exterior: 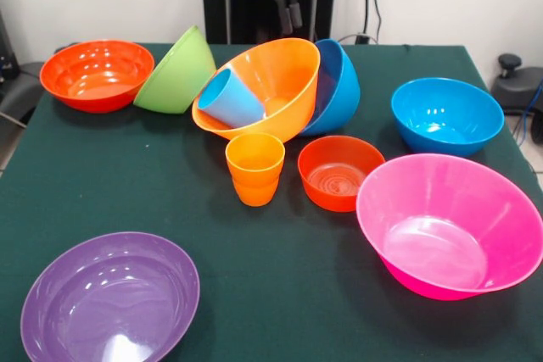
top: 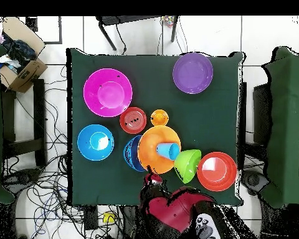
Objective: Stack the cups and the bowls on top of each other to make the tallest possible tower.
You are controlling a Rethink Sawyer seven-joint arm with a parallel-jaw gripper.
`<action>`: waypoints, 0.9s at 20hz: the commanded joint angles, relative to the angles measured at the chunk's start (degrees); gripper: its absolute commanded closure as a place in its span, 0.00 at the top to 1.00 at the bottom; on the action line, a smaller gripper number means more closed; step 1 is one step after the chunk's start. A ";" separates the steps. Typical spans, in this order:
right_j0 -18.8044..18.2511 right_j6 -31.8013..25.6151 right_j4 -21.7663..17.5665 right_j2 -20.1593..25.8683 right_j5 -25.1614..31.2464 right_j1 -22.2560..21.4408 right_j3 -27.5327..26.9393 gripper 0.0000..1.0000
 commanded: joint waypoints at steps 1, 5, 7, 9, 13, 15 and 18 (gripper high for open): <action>1.55 4.94 -0.58 -0.87 -1.58 7.95 -7.86 1.00; 1.45 5.73 -0.65 -0.69 -1.06 9.91 -8.50 1.00; 1.70 5.77 -0.59 -0.88 -1.19 9.99 -8.54 1.00; 2.17 5.49 -0.50 -1.34 -1.55 10.11 -8.71 1.00; 2.04 5.66 -0.92 -1.18 -1.41 10.60 -8.95 1.00; 1.32 6.21 -1.43 -0.30 -0.83 10.86 -9.00 1.00; 0.98 6.49 -1.61 -0.01 -0.58 10.89 -8.64 1.00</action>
